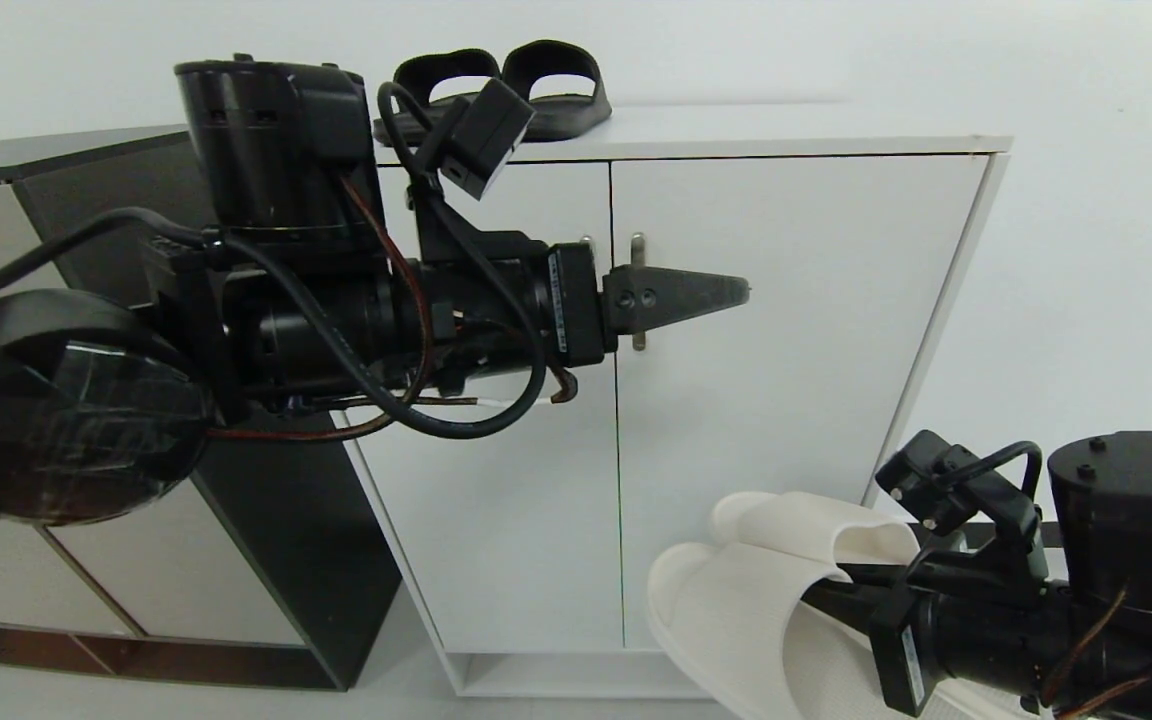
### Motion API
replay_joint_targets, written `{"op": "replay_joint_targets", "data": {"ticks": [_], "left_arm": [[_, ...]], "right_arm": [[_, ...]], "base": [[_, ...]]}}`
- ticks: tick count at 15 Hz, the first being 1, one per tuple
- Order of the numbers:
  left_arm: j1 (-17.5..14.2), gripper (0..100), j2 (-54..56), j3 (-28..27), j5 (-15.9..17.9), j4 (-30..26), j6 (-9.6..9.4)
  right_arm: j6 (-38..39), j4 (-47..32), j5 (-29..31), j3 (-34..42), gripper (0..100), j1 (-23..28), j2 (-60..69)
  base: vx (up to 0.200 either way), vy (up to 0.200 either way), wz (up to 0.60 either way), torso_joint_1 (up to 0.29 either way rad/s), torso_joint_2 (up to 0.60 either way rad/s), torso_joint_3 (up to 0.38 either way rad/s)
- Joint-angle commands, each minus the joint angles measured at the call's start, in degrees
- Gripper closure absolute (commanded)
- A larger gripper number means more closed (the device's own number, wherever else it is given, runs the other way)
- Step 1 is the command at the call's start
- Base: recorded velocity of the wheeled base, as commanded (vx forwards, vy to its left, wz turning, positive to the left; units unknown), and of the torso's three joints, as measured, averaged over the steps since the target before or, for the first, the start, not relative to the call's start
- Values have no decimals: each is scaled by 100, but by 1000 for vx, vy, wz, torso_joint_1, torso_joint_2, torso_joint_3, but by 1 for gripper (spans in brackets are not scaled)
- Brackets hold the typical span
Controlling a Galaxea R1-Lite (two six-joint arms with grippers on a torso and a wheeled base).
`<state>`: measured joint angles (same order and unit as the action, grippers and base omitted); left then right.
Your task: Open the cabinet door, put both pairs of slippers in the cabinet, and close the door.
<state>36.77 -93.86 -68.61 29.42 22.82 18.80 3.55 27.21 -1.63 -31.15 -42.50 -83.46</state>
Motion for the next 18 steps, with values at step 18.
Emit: {"op": "replay_joint_targets", "data": {"ticks": [18], "left_arm": [[-653, 0, -1179, -988, -15, 109, 1]], "right_arm": [[6, 4, -4, -5, 100, -4, -57]], "base": [[0, 0, 0, 0, 0, 0]]}}
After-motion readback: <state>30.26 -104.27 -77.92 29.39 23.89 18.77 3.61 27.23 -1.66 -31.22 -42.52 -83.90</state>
